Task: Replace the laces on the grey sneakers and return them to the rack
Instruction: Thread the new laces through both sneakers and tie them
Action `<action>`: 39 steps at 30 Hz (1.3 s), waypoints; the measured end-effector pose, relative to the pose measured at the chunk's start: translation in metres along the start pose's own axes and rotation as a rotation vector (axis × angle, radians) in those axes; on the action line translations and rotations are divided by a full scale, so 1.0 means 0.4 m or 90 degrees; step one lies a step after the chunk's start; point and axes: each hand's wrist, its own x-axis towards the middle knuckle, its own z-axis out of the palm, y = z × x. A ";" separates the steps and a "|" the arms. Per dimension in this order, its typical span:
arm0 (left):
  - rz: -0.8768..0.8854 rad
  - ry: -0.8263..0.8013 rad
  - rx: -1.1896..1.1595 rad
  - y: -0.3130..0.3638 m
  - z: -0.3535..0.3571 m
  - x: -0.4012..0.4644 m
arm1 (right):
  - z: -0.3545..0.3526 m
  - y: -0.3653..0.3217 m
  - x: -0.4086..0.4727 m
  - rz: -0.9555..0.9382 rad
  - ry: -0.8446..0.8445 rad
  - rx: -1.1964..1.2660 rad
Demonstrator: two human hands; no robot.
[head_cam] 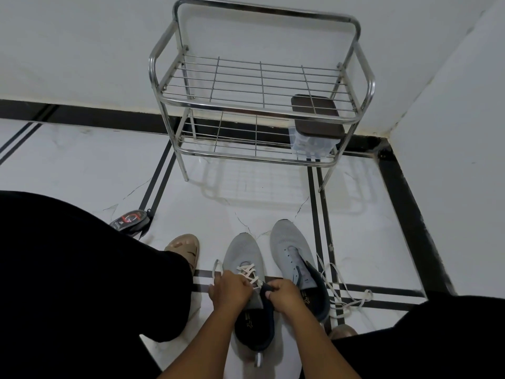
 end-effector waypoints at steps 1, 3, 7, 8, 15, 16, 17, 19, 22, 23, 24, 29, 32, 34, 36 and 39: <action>-0.006 0.004 -0.005 0.001 0.003 0.001 | 0.002 0.002 0.003 -0.001 0.001 0.005; -0.019 0.011 -0.018 0.001 0.007 0.004 | 0.004 0.004 0.007 -0.001 0.001 0.011; -0.019 0.008 -0.025 0.001 0.016 0.008 | 0.006 0.007 0.013 -0.001 0.002 0.008; -0.017 0.005 -0.022 0.001 0.018 0.009 | 0.007 0.009 0.014 -0.003 0.003 0.006; -0.028 -0.020 -0.059 -0.004 0.021 0.017 | 0.006 0.010 0.014 0.003 -0.003 0.024; -0.028 -0.019 -0.062 -0.004 0.021 0.017 | 0.006 0.010 0.013 0.002 -0.005 0.026; -0.027 -0.015 -0.063 -0.003 0.021 0.016 | 0.005 0.008 0.012 0.002 -0.006 0.027; -0.025 -0.010 -0.061 0.000 0.022 0.015 | 0.005 0.007 0.011 0.002 -0.004 0.034; -0.024 -0.002 -0.056 0.007 0.022 0.013 | 0.006 0.007 0.008 0.009 -0.002 0.043; -0.023 -0.001 -0.053 0.009 0.023 0.013 | 0.006 0.006 0.007 0.013 -0.002 0.049; -0.019 0.003 -0.047 0.011 0.024 0.014 | 0.006 0.006 0.006 0.020 -0.005 0.056; 0.072 0.033 0.001 0.009 0.037 0.012 | 0.001 -0.010 0.002 0.168 -0.051 0.280; 0.098 0.046 -0.011 0.011 0.034 0.004 | 0.008 -0.002 0.004 0.173 -0.033 0.396; 0.113 0.060 0.014 0.011 0.029 -0.004 | 0.017 0.001 0.006 0.155 -0.015 0.383; 0.114 0.101 0.031 0.005 0.030 -0.015 | 0.022 0.000 0.011 0.150 0.013 0.351; 0.035 0.181 0.031 -0.020 0.023 -0.032 | 0.023 -0.011 0.012 0.147 0.082 0.313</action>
